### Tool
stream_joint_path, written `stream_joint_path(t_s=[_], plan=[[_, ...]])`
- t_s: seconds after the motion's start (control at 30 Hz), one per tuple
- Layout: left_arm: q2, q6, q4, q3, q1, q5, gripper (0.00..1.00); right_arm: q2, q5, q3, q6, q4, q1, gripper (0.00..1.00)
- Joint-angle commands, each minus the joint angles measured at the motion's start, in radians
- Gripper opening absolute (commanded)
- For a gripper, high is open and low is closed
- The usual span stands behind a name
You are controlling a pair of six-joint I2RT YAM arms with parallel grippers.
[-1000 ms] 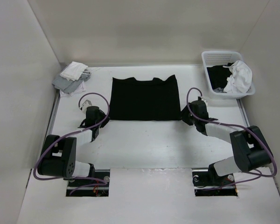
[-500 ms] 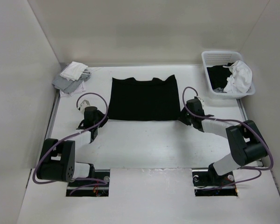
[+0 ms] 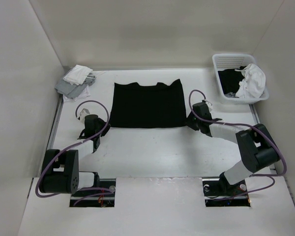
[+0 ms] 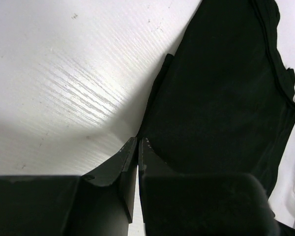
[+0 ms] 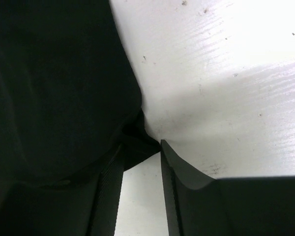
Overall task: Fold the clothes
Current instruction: Fold the tank top
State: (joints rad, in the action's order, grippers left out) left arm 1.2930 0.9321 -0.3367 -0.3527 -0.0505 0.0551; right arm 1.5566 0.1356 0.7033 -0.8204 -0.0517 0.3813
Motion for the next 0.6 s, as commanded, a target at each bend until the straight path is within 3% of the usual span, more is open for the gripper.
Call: stream_joint_path(t_s=[0.0,0.33,0.47,0.57], plan=[[0.009,0.011,-0.061,0.003,0.004,-0.017,0.00,0.016,0.004,0.015,-0.014,-0.007,0.009,0.36],[-0.007,0.014,-0.064,0.001,0.004,-0.026,0.00,0.014,0.002,-0.007,-0.020,-0.040,0.020,0.02],[-0.107,0.020,-0.036,0.000,0.007,-0.043,0.00,-0.169,0.050,-0.100,-0.005,-0.106,0.063,0.00],[-0.300,0.020,0.082,-0.032,-0.015,-0.026,0.00,-0.392,0.100,-0.137,0.018,-0.003,0.106,0.00]])
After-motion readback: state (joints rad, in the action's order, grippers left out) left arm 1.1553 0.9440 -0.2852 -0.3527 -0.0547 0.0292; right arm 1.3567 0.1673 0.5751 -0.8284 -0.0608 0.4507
